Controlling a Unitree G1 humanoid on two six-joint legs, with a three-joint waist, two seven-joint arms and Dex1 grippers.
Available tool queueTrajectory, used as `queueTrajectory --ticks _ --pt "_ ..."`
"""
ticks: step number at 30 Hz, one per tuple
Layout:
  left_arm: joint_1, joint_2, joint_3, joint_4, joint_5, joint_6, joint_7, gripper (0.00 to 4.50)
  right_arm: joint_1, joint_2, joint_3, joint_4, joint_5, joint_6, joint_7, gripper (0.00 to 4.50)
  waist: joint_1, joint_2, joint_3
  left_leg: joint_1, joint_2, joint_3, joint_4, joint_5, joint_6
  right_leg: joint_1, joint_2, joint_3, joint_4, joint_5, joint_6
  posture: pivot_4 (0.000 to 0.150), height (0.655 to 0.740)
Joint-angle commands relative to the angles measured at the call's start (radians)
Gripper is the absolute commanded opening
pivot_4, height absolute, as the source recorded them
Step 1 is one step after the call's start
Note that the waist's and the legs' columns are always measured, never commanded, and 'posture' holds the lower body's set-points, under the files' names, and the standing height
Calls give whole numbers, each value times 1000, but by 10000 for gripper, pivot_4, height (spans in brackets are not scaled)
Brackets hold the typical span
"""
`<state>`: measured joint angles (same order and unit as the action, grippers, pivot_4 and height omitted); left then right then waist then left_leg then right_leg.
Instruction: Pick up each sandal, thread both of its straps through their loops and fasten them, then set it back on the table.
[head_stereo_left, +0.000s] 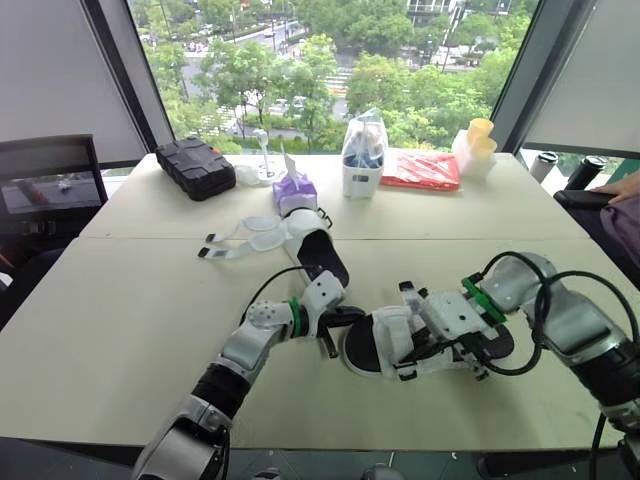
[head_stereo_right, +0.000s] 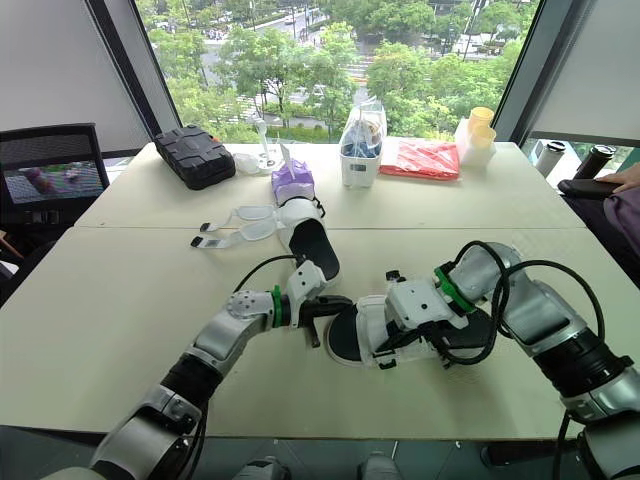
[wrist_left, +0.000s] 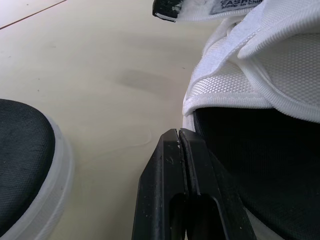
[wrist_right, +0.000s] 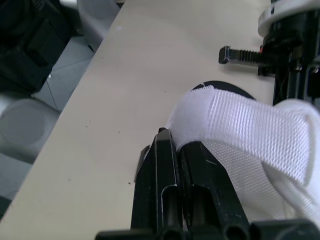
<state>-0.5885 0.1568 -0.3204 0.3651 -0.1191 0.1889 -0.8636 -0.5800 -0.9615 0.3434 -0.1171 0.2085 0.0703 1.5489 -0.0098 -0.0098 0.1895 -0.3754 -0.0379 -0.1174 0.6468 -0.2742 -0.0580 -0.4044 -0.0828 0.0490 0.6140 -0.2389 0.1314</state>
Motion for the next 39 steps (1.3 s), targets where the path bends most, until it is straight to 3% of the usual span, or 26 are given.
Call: queueTrajectory --ticks 1,4,8,16,19,23,30,39 --pt "16 4 14 -97 -15 19 -1 0 5 0 -48 -57 15 64 -33 473 -1 0 0 0 0 0 0 0 0 0 0 0 0 0 0 1500 7400" --pt "20 48 38 -177 -20 57 1 0 -7 -12 -86 -76 48 140 -44 9400 -3 0 0 0 0 0 0 0 0 -1 0 0 0 0 0 1500 7400" --pt "14 92 71 -288 -71 148 -22 0 -49 -3 -177 -141 148 355 -114 28703 -4 0 0 0 0 0 0 0 0 -1 0 0 1 0 0 1500 7400" --pt "56 153 34 -411 -154 297 -127 0 -70 -62 -413 -220 427 839 -262 28703 1 0 0 0 0 0 0 0 0 0 0 0 1 0 -1 1500 7400" --pt "72 150 6 -403 -139 294 -129 0 36 -94 -502 -282 500 962 -316 28703 7 0 0 -1 0 0 0 0 0 0 0 0 0 0 -1 1500 7400" --pt "64 125 -15 -344 -121 270 -120 0 304 -133 -652 -438 614 1111 -356 28703 23 0 0 -2 0 0 0 0 1 -1 0 0 0 0 -1 1500 7400" --pt "27 60 -41 -208 -90 191 -118 0 624 -20 -782 -607 680 1152 -525 28703 22 -1 0 0 0 1 3 0 1 1 0 0 0 0 -2 1500 7400" --pt "-55 -26 -19 -13 -46 45 -70 0 733 145 -676 -656 611 1069 -783 28703 21 -2 1 0 1 1 4 0 1 2 1 0 0 0 0 1500 7400"
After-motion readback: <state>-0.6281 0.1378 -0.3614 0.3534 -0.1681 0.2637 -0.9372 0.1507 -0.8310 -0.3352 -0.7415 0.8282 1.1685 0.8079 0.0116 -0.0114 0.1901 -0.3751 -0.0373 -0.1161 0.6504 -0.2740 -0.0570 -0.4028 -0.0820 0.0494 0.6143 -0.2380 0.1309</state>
